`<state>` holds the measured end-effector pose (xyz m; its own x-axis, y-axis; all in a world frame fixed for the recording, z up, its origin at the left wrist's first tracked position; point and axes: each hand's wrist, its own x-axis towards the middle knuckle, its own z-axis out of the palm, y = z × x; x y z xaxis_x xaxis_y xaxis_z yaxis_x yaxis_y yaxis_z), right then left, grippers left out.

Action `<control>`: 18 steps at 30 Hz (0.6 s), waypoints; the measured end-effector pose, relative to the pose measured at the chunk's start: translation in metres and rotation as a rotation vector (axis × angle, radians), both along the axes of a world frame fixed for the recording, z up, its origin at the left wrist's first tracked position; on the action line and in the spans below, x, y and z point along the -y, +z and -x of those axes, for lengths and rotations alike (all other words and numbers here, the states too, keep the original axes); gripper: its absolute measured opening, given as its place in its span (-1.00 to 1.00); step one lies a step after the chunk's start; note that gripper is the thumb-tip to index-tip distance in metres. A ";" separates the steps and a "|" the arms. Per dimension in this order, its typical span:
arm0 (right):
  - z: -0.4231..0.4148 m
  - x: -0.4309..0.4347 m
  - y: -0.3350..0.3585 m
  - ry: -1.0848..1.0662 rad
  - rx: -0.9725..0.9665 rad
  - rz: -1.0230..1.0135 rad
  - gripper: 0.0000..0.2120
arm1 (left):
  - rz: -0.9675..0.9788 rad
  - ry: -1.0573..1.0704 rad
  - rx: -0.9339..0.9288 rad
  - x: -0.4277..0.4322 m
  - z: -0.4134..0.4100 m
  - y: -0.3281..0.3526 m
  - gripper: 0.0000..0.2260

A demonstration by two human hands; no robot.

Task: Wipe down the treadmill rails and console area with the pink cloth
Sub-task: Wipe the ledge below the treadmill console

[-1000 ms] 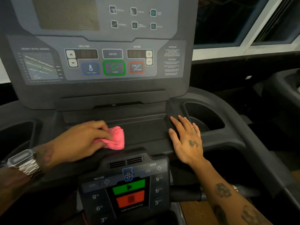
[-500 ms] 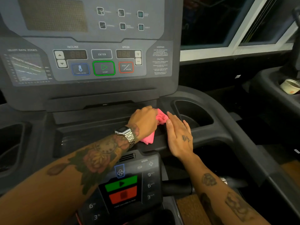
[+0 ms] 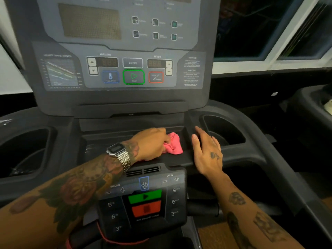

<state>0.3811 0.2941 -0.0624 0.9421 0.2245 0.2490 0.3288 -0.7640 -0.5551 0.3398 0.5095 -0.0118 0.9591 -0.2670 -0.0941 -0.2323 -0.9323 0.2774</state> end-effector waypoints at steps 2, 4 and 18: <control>0.000 -0.001 0.002 0.023 0.003 0.051 -0.43 | -0.016 0.066 0.050 -0.023 0.013 -0.003 -0.78; 0.000 0.001 0.004 0.045 -0.017 0.092 -0.49 | -0.015 0.161 0.078 -0.050 0.028 0.000 -0.79; -0.002 -0.025 0.008 -0.027 -0.082 0.260 -0.39 | -0.205 0.322 0.030 -0.125 0.090 0.025 -0.78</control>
<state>0.3836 0.3192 -0.0546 0.9632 0.2457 0.1091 0.2687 -0.8922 -0.3629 0.2496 0.6348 0.0130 0.9940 0.0697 -0.0849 0.0761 -0.9943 0.0748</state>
